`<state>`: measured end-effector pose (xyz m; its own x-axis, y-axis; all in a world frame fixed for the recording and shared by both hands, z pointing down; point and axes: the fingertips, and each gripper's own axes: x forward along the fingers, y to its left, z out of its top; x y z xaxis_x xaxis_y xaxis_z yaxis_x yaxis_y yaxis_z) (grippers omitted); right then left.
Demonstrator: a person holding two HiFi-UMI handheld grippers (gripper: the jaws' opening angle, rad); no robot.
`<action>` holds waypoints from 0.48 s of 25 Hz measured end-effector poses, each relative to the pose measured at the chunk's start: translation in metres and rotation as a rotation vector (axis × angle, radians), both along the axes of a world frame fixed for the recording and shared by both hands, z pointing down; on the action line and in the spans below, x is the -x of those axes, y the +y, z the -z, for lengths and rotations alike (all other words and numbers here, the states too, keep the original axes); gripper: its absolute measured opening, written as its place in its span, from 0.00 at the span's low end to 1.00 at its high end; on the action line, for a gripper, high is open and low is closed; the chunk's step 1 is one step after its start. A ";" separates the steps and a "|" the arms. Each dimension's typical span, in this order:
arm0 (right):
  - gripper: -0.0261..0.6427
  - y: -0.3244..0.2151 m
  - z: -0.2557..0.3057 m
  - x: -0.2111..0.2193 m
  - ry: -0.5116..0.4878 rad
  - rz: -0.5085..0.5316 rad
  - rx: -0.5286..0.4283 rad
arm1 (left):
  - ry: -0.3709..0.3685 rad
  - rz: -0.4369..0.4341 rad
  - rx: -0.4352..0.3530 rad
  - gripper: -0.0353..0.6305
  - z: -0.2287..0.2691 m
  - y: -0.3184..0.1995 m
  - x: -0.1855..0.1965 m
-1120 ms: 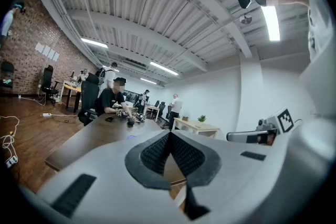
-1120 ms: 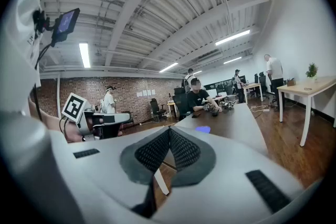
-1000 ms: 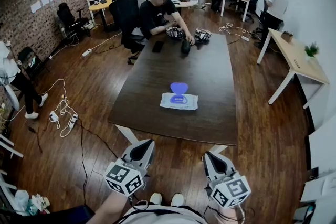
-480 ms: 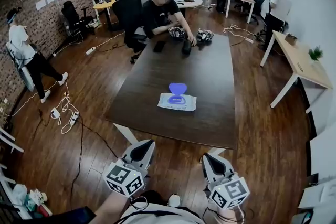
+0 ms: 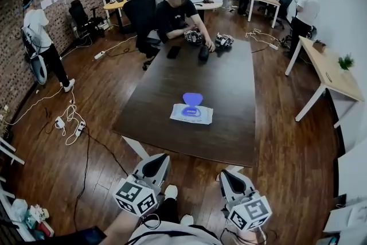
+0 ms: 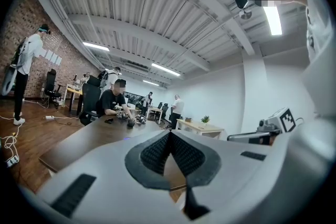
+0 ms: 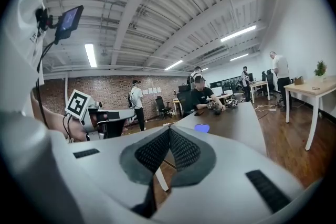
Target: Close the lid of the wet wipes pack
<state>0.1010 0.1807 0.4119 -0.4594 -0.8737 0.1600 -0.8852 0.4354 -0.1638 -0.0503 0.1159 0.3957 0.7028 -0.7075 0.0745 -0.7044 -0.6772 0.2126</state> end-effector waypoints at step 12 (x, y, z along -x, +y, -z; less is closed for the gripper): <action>0.05 -0.052 -0.008 0.003 0.006 -0.022 0.014 | 0.014 -0.022 0.009 0.06 -0.009 -0.058 0.001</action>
<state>0.0975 0.1290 0.4202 -0.4392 -0.8812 0.1750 -0.8955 0.4138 -0.1639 -0.0511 0.0584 0.4049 0.7195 -0.6909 0.0704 -0.6858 -0.6909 0.2288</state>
